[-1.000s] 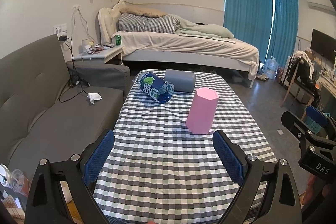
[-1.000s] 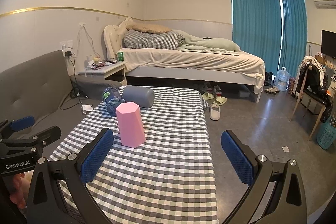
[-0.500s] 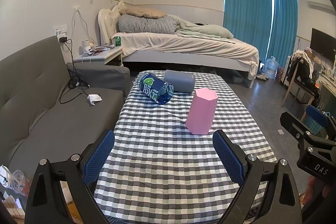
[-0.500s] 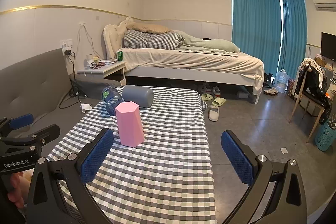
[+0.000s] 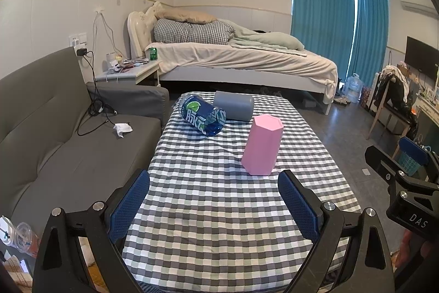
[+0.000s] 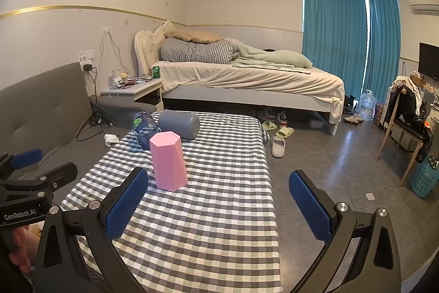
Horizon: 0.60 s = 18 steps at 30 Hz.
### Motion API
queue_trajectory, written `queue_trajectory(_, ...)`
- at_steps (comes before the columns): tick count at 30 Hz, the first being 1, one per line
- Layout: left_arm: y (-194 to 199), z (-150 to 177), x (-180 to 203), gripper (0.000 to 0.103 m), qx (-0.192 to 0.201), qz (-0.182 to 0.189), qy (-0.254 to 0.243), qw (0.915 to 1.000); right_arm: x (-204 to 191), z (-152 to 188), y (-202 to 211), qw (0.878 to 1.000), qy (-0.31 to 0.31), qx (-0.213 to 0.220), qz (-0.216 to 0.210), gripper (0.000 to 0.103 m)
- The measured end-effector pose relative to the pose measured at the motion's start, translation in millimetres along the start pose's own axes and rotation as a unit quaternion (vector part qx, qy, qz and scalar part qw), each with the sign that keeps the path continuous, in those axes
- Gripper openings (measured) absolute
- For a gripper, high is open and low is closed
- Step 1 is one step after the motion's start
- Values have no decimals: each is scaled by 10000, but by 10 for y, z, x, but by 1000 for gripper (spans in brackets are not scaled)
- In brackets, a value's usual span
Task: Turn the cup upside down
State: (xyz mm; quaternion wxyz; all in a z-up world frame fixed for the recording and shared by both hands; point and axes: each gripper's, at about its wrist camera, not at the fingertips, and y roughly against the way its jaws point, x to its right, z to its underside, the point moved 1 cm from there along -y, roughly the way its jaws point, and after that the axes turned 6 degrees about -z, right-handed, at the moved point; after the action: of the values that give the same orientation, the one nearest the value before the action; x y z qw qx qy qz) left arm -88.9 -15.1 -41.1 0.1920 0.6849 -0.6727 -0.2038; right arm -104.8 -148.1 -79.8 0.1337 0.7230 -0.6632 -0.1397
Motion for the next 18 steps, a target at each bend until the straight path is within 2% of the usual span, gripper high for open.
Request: queue_trajectory(18,10,6,-2,97,-33,7,7,10000,9,21,1,10000,14,-47,32,103)
